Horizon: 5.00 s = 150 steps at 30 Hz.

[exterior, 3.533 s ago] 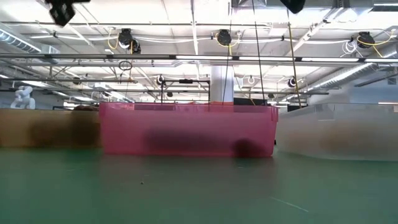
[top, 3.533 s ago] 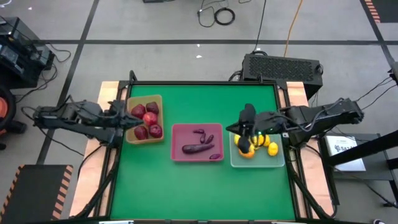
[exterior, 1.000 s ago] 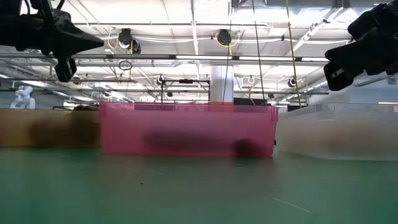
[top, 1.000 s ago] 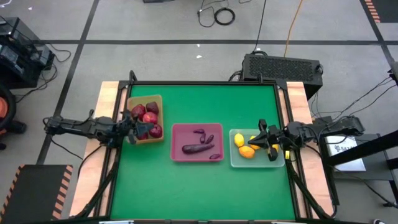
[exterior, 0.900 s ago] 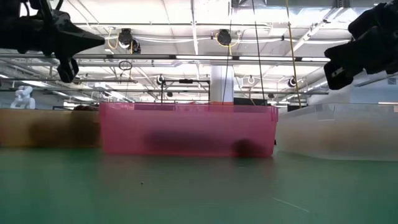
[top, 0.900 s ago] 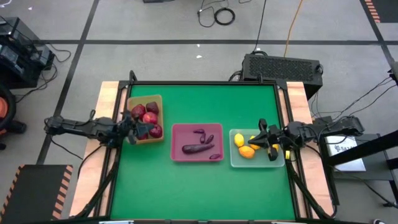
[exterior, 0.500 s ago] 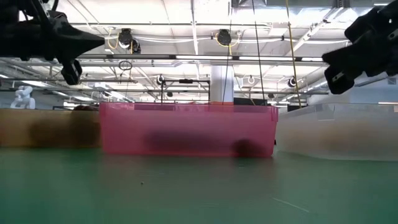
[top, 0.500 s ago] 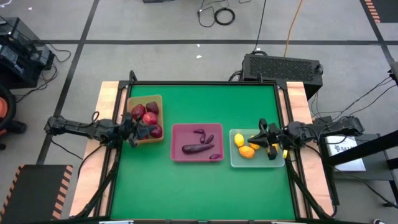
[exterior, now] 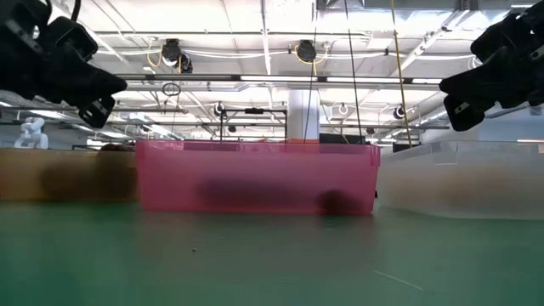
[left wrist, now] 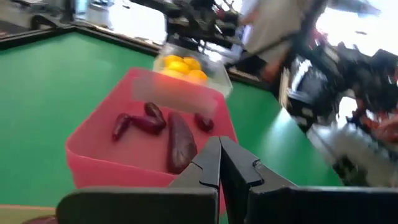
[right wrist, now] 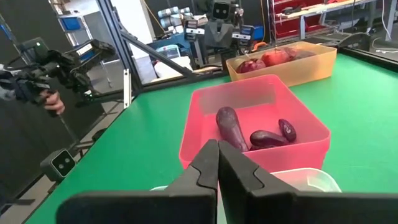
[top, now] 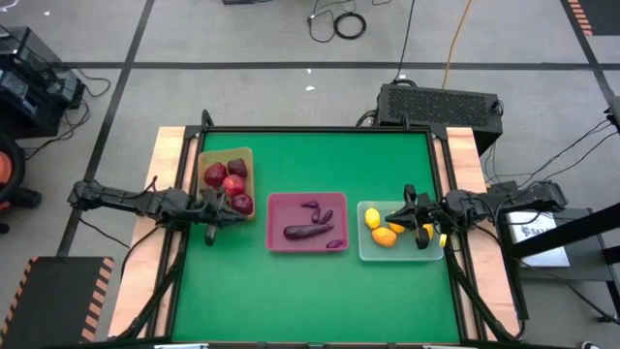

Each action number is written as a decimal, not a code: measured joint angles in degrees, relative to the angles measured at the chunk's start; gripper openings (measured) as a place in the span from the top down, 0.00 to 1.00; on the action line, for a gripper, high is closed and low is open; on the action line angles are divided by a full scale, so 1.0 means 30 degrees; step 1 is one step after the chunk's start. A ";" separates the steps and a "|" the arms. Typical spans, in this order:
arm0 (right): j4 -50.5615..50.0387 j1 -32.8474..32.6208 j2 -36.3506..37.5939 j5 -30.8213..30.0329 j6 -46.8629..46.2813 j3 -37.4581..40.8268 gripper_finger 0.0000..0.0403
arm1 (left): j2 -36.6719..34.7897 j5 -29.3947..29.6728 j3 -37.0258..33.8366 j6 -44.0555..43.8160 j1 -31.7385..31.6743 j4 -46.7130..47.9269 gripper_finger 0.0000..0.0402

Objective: Sort produce into baskets
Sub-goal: Return to Home Position

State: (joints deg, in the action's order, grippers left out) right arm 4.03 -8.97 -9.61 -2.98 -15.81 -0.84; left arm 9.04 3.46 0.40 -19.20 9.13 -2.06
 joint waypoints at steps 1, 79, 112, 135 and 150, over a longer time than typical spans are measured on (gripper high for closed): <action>0.0007 0.0000 -0.0001 0.0005 0.0000 0.0000 1.00 | 0.0014 -0.0302 0.0000 0.0409 0.0000 0.0134 0.99; -0.0007 0.0000 0.0000 0.0020 0.0000 0.0000 1.00 | 0.0160 -0.0428 -0.0029 0.0536 0.0000 0.0167 0.94; -0.0004 0.0000 0.0000 0.0016 0.0004 0.0000 1.00 | 0.0160 -0.0430 -0.0029 0.0540 0.0000 0.0167 0.94; -0.0007 0.0000 0.0000 0.0020 0.0006 0.0000 1.00 | 0.0160 -0.0436 -0.0029 0.0540 0.0000 0.0167 0.94; -0.0007 0.0000 0.0000 0.0012 0.0003 0.0000 1.00 | 0.0160 -0.0428 -0.0029 0.0537 0.0000 0.0165 0.94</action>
State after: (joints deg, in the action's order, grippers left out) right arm 4.01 -8.97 -9.61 -2.94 -15.81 -0.84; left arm 9.52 2.17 0.32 -17.59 9.13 -1.57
